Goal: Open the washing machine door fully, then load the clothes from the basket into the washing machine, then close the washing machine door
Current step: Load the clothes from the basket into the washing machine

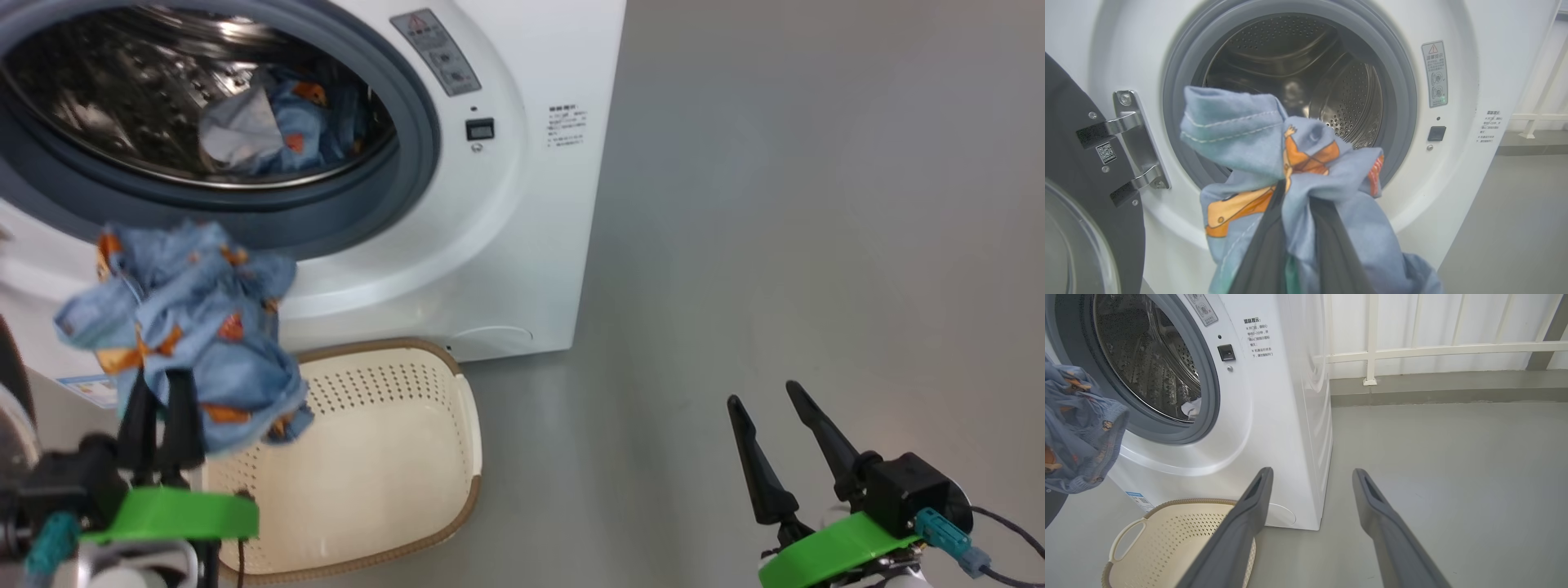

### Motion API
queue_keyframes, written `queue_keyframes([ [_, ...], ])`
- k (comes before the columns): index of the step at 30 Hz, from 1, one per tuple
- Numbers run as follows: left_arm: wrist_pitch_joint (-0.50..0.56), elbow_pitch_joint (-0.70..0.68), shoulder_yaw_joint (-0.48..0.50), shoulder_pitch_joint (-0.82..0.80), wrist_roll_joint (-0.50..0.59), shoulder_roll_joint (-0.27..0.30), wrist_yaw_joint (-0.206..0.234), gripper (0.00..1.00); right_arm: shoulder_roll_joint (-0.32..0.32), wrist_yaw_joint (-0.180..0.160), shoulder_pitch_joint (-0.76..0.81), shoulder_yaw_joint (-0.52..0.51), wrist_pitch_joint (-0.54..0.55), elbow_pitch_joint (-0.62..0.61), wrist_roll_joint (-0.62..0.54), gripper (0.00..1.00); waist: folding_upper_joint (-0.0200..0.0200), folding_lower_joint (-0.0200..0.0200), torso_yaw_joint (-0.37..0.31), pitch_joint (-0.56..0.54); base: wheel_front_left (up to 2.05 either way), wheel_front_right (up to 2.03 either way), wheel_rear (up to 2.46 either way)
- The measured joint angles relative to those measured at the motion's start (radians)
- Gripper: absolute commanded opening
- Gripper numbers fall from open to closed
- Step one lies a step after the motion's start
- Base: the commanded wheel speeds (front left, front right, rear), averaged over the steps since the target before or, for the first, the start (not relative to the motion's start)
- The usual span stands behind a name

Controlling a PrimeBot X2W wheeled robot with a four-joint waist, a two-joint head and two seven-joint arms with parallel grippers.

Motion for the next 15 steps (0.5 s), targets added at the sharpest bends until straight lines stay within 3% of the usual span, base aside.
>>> queue_keyframes([
  [15, 0.0, 0.204, 0.03, -0.325, 0.019, 0.066, -0.048, 0.0, 0.005, 0.0, -0.046, 0.034, 0.0, 0.007, 0.0, 1.0, 0.0, 0.0, -0.096, 0.117, 0.0, 0.0, 0.0],
])
